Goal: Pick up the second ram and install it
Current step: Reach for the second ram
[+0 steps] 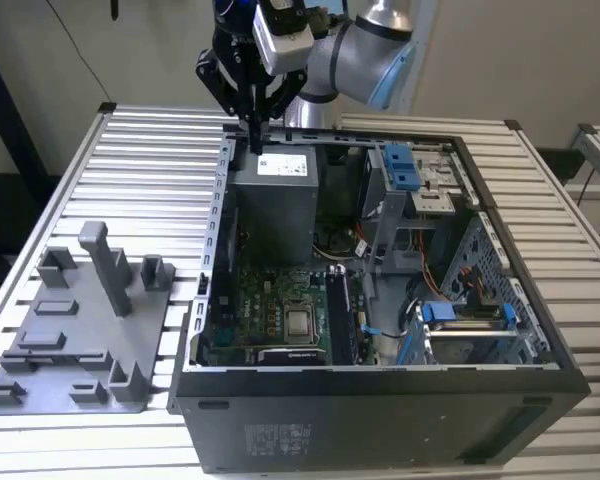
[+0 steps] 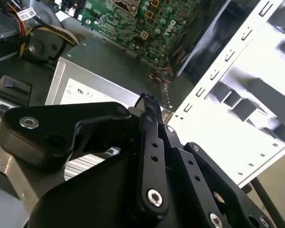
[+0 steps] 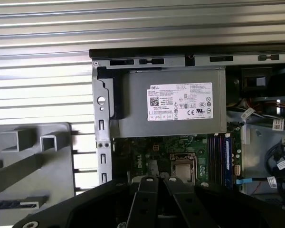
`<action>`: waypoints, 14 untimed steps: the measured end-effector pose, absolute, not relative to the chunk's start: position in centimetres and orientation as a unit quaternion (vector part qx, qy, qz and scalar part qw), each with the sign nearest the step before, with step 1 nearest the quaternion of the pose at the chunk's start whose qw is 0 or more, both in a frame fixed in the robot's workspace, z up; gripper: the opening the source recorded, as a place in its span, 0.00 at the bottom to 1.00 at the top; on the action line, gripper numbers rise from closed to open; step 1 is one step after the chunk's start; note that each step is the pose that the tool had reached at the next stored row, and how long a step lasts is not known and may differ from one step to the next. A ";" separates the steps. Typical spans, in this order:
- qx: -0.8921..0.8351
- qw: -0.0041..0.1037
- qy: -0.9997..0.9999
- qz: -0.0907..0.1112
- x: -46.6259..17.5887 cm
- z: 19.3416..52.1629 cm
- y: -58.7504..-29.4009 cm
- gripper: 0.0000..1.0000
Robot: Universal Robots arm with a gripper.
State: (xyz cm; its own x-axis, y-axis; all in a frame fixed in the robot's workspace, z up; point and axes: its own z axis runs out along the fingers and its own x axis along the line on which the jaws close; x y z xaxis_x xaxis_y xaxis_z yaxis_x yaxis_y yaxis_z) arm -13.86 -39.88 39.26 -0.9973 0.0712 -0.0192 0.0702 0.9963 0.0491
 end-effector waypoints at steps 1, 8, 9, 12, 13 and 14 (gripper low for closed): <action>0.035 0.010 0.999 0.024 -14.0 39.3 -39.9 0.11; 0.035 0.010 0.999 0.024 -14.9 39.3 -39.9 0.11; 0.035 0.010 0.999 0.024 -15.0 39.3 -39.9 0.11; 0.035 0.010 0.999 0.024 -15.4 39.3 -39.9 0.11; 0.035 0.010 0.999 0.024 -15.5 39.3 -39.9 0.11; 0.035 0.010 0.999 0.024 -15.7 39.3 -39.9 0.11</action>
